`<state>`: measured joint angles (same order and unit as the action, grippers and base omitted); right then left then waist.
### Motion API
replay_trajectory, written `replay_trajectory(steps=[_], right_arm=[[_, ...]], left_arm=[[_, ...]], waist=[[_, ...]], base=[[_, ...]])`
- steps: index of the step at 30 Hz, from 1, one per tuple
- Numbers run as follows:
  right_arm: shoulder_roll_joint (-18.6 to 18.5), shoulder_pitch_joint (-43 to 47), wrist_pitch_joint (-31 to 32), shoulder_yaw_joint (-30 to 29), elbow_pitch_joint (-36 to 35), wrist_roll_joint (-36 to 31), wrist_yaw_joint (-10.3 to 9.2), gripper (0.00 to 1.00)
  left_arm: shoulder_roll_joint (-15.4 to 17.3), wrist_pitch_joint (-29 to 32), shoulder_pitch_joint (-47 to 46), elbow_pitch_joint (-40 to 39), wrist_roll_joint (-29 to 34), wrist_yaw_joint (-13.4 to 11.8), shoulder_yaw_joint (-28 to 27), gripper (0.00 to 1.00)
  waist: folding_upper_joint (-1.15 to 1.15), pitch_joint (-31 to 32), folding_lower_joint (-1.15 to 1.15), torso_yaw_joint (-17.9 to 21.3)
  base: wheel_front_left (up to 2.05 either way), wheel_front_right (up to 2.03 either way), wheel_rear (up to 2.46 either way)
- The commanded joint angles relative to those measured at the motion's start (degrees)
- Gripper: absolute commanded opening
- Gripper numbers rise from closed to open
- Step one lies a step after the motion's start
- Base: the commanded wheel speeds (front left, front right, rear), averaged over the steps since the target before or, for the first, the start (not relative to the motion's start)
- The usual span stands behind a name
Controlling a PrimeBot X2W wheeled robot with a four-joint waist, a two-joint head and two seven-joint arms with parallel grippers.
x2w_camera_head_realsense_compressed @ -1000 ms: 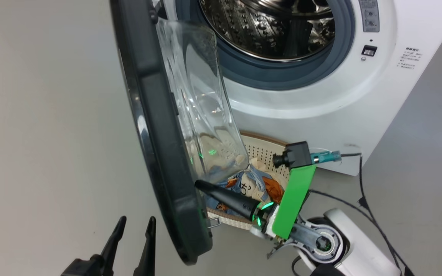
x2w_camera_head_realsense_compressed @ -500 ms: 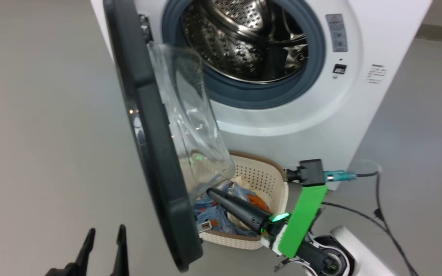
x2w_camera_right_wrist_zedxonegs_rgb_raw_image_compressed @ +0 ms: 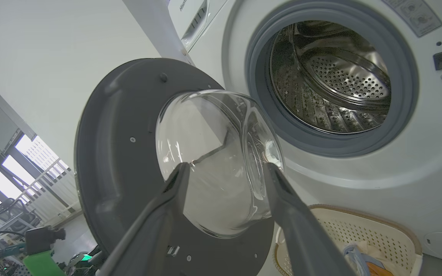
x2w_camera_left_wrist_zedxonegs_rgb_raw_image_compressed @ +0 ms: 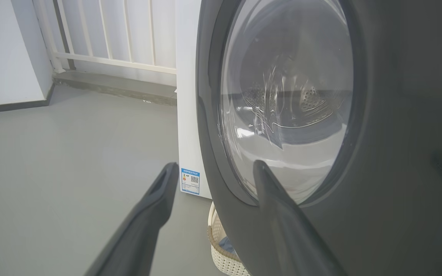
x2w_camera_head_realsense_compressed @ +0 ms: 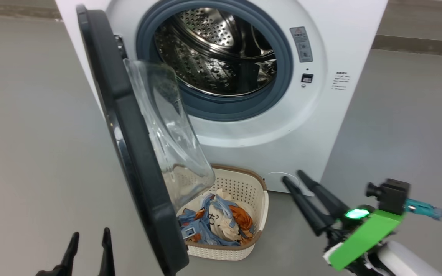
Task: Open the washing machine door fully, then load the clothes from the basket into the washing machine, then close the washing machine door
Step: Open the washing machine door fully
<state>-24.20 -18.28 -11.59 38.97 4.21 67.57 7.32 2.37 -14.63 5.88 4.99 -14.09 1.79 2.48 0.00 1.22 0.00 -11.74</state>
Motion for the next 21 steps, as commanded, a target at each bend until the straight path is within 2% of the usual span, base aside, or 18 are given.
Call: replay_trajectory(steps=[1,4,9,12,21], right_arm=[[-1.59,1.36,-2.19,-0.15,-0.39,-2.44,0.17,1.0],[-2.63,4.17,-3.3,-5.27,1.02,-6.34,0.17,1.0],[1.61,12.36,-3.39,-22.46,-1.87,-15.39,0.17,1.0],[4.5,17.03,-3.4,-29.26,-3.73,-22.01,0.17,1.0],[12.18,23.55,-3.41,-40.65,-5.3,-37.26,0.17,1.0]], left_arm=[[0.51,-0.37,-2.21,-1.06,0.78,0.34,-2.62,1.0],[0.51,-0.37,-2.06,-0.92,1.09,0.66,-3.22,1.0],[0.51,-0.37,-2.07,-1.05,1.24,0.94,-4.09,1.0],[0.51,-0.37,-1.83,-1.02,1.34,1.14,-4.6,1.0],[0.51,-0.37,-0.22,-0.62,2.43,2.02,-6.47,1.0]], waist=[[0.0,0.28,0.0,1.13],[0.0,0.3,0.0,1.86],[0.0,-0.02,0.0,3.13],[0.0,-0.18,0.0,4.23],[0.0,-0.07,0.0,7.68]], base=[[0.0,0.0,0.0],[0.0,0.0,0.0],[0.0,0.0,0.0],[0.0,0.0,0.0],[0.0,0.0,0.0]])
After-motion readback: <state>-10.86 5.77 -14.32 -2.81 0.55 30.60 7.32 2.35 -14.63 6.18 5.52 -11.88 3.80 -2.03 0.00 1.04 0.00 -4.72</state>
